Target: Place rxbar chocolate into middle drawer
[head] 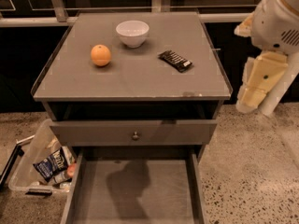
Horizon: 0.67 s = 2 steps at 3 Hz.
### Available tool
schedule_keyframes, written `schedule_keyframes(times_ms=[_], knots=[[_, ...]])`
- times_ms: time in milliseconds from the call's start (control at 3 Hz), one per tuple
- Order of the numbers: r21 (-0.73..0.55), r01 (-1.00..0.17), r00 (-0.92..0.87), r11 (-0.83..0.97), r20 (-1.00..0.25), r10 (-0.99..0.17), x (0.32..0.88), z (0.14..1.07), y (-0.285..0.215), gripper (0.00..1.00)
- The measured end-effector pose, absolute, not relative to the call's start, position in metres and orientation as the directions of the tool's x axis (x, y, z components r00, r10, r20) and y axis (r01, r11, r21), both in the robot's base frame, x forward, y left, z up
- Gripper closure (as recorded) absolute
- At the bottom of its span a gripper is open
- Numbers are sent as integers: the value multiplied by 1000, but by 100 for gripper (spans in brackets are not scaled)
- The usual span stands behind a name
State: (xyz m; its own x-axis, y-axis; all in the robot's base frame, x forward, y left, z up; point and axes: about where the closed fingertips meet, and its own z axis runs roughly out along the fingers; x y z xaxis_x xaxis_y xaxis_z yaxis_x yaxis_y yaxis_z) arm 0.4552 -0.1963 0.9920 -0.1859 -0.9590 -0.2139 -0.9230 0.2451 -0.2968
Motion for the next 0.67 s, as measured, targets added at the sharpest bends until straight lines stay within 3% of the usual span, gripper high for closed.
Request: schedule_keyframes(times_ms=[667], knots=[[-420, -883, -61, 210, -339, -939, 511, 1021, -144, 0]])
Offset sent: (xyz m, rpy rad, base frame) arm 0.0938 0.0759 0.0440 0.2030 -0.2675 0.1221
